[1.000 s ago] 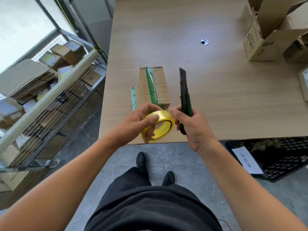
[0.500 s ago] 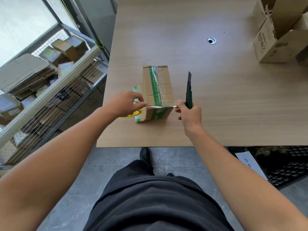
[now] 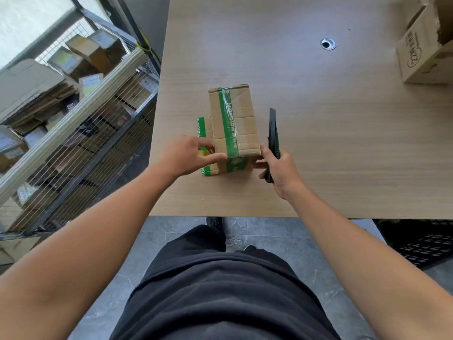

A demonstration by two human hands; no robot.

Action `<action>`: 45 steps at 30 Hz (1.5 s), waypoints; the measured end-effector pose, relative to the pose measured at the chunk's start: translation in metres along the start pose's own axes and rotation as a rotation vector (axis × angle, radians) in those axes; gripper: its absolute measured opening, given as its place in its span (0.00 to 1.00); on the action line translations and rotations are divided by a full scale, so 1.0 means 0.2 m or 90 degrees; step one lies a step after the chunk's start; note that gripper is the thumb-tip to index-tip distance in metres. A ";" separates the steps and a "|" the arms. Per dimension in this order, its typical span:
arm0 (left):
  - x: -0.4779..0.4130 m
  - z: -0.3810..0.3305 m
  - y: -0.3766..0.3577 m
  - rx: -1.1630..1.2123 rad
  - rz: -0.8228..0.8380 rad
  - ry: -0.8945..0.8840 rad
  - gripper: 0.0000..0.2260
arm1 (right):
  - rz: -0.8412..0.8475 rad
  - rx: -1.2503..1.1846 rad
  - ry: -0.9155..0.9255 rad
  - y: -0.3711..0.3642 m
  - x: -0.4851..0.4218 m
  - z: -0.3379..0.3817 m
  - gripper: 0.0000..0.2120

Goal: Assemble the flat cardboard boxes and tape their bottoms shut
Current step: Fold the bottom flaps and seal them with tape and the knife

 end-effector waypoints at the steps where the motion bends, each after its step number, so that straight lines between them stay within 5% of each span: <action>1: 0.00 0.00 0.00 0.014 -0.011 0.012 0.27 | 0.002 0.004 0.009 -0.01 0.00 0.00 0.19; 9: 0.03 0.03 -0.06 0.175 0.134 0.132 0.07 | 0.067 -0.306 -0.277 -0.14 0.03 -0.12 0.10; 16: 0.05 0.02 -0.04 0.141 0.110 0.124 0.10 | -0.193 0.109 0.122 0.10 0.13 0.19 0.12; 21: 0.07 0.06 -0.04 0.138 0.107 0.100 0.09 | 0.022 0.194 0.282 -0.25 0.42 0.40 0.10; 24: 0.07 0.10 -0.06 0.161 0.137 0.096 0.10 | 0.011 0.412 0.346 -0.39 0.47 0.37 0.16; 29: 0.07 0.20 -0.08 0.256 0.215 0.101 0.13 | -0.039 0.488 0.368 -0.39 0.48 0.34 0.22; 35: 0.06 0.28 0.00 0.301 0.207 0.059 0.07 | 0.109 0.645 0.265 -0.42 0.49 0.27 0.24; 45: 0.03 0.29 -0.04 0.079 0.089 0.085 0.09 | 0.174 0.774 0.179 -0.47 0.52 0.22 0.31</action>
Point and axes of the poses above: each hand's wrist, its own x-axis away from the middle knuckle, its own y-axis out of the back of the hand, z = x × y, the point moved 7 cm from there along -x, towards the middle knuckle, and after that the axes turned 10 degrees about -z, right-handed, at the moved point
